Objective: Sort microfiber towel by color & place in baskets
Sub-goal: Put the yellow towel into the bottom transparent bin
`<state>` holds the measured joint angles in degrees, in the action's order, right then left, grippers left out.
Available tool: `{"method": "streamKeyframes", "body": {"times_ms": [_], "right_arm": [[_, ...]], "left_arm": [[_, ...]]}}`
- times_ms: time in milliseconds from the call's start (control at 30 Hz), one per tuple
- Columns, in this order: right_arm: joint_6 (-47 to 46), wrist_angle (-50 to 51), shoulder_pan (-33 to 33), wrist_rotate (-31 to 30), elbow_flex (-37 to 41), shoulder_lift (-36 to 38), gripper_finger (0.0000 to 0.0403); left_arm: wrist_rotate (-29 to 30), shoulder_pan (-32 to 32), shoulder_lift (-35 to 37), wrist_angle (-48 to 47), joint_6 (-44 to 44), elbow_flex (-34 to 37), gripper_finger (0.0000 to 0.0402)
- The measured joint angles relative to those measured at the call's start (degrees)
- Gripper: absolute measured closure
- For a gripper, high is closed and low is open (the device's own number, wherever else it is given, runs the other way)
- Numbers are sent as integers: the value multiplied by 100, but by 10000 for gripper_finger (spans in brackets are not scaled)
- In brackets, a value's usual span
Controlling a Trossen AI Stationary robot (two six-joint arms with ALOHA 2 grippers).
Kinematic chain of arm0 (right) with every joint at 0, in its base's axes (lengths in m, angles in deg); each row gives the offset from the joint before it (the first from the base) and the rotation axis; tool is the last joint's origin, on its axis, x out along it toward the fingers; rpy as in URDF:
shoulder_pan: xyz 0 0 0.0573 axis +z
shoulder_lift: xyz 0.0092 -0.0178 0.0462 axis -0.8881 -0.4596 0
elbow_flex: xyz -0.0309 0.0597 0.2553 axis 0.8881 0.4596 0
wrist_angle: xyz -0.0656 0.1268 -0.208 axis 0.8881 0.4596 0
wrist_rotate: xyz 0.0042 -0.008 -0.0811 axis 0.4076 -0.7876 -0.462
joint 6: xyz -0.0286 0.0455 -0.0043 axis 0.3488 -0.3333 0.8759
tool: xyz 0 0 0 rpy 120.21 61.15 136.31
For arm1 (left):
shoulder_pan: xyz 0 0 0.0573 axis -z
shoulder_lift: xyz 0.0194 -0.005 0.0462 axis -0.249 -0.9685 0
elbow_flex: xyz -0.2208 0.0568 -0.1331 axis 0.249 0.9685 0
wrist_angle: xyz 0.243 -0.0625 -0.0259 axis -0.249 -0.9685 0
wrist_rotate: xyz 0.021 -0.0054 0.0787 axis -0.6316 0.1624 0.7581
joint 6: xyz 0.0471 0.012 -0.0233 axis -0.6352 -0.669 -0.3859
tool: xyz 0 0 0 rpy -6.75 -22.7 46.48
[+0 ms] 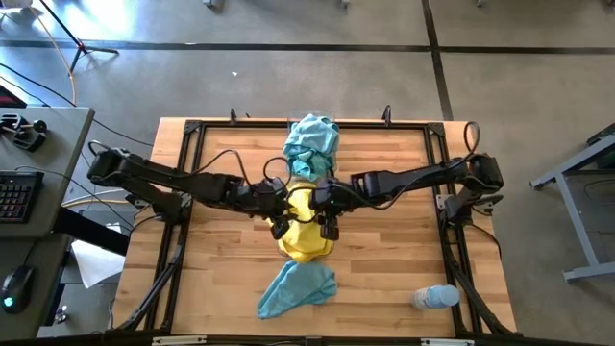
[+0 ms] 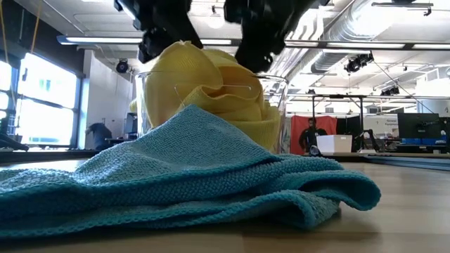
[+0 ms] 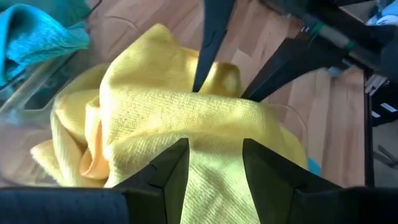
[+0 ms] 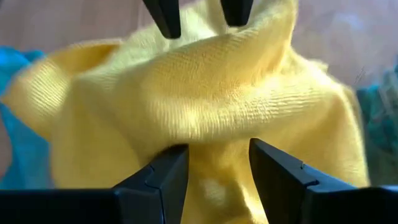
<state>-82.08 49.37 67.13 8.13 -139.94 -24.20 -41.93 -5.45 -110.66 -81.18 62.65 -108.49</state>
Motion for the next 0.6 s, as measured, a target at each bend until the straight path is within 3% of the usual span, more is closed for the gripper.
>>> {"method": "streamKeyframes", "body": {"times_ms": [600], "right_arm": [[98, -2149, 286, 141, 7, -123, 238]], "left_arm": [[780, 566, 752, -2362, 432, 0, 261]]}}
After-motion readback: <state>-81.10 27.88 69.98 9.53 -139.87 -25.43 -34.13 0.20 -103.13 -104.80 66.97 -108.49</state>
